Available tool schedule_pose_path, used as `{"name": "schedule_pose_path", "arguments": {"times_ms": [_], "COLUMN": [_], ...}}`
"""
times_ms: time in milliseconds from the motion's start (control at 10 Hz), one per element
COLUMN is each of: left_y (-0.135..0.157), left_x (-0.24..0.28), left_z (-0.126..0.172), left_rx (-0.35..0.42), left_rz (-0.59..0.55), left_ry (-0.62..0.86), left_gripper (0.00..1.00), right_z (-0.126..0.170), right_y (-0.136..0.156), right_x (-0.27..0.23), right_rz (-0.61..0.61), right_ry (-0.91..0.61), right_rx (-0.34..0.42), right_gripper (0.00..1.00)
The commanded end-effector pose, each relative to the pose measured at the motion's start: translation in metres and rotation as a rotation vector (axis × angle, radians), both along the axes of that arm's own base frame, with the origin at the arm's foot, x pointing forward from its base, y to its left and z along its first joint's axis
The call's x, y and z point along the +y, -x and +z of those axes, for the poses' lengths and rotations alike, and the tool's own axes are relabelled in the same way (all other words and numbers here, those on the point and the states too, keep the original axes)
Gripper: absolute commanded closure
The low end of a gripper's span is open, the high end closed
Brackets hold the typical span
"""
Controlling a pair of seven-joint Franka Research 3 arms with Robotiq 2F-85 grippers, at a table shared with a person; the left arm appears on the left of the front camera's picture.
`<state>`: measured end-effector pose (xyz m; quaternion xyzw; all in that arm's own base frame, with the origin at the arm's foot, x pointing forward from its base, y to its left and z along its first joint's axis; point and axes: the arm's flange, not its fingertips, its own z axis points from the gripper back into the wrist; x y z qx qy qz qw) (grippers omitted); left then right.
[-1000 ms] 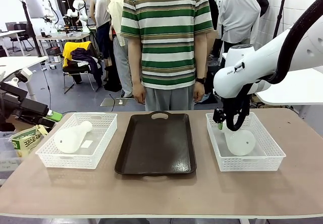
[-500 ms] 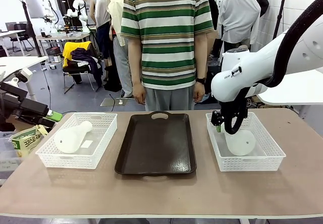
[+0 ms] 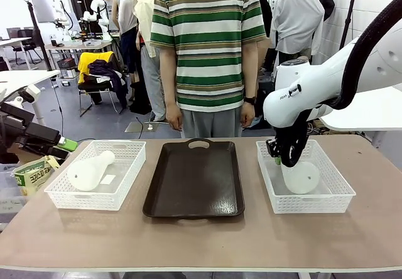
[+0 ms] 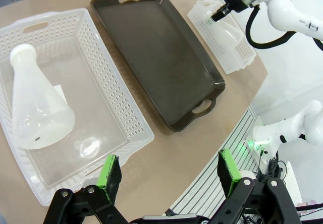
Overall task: Prepare the laboratory tools.
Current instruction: Pick up the Big flask that the person points to.
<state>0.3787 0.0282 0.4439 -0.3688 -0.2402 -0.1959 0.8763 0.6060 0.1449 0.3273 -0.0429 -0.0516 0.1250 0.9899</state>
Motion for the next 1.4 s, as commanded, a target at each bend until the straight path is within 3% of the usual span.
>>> {"name": "schedule_pose_path", "arguments": {"times_ms": [0,100,500,600,700,1300], "left_y": [-0.001,-0.001,-0.001,-0.001,-0.001,-0.001], "left_x": [0.001,0.001,0.001,0.001,0.001,0.001], "left_z": [-0.001,-0.001,-0.001,-0.001,-0.001,-0.001], "left_rx": [-0.020,-0.020,-0.020,-0.020,-0.020,-0.020], "left_rz": [-0.007,-0.007,-0.007,-0.007,-0.007,-0.007], "left_ry": [0.017,0.017,0.017,0.017,0.017,0.017], "left_gripper": [0.00,0.00,0.00,0.00,0.00,0.00], "right_z": [-0.007,-0.010,-0.011,-0.012,0.000,0.000], "right_y": [-0.006,-0.005,-0.005,-0.002,-0.001,-0.001], "right_x": [0.004,0.002,-0.004,-0.007,-0.005,-0.005], "right_rz": [-0.033,-0.040,-0.063,-0.069,-0.034,-0.034], "right_ry": [0.033,0.036,0.031,0.028,0.001,0.001], "right_rx": [0.006,0.014,0.013,0.074,0.000,0.000], "right_gripper": [0.92,1.00,1.00,1.00,1.00,1.00]}}
